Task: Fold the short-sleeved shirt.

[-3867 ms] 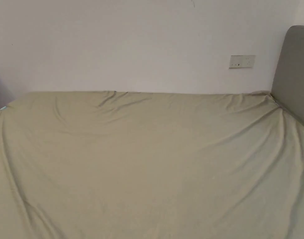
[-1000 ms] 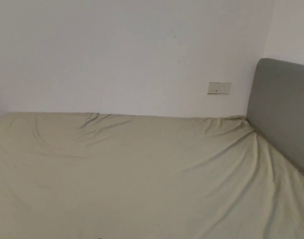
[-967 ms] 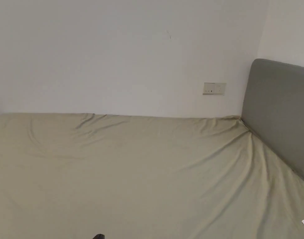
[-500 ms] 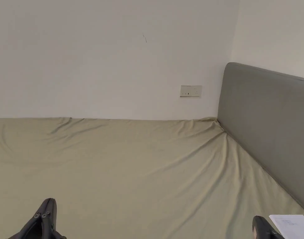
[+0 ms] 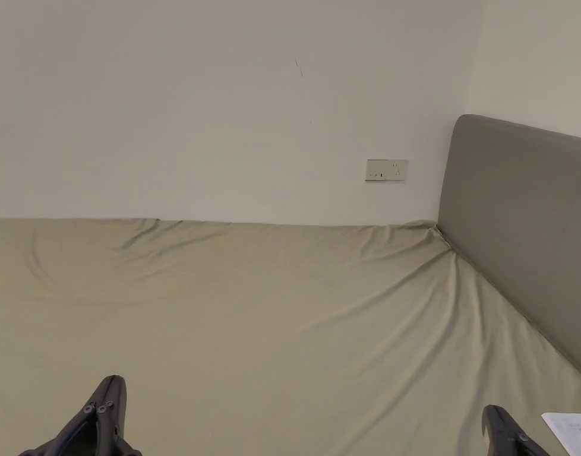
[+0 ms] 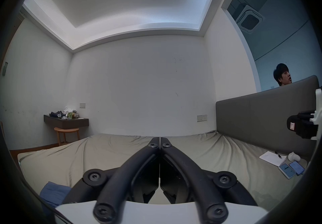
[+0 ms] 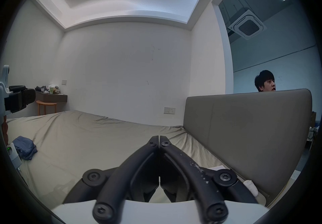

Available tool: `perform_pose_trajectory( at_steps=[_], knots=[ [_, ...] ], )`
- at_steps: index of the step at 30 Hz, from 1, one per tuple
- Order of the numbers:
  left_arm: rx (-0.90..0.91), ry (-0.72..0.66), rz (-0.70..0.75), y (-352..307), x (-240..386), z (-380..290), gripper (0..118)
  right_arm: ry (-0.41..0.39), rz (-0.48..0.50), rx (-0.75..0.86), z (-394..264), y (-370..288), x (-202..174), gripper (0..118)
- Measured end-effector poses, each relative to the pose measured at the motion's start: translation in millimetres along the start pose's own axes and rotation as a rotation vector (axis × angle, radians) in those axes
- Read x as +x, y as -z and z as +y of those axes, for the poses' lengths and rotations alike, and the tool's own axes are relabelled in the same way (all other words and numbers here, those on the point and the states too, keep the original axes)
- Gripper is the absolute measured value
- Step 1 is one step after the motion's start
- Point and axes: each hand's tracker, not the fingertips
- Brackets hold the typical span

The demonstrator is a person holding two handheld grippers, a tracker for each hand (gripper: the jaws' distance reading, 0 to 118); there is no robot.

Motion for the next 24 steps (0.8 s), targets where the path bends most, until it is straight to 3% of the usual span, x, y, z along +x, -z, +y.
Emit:
perform_pose_trajectory(
  at_steps=[24],
  knots=[
    [-0.024,0.007,-0.028,8.1,-1.4,-0.4,0,-0.023,0.018,-0.019,-2.4,0.4,-4.9,1]
  ],
)
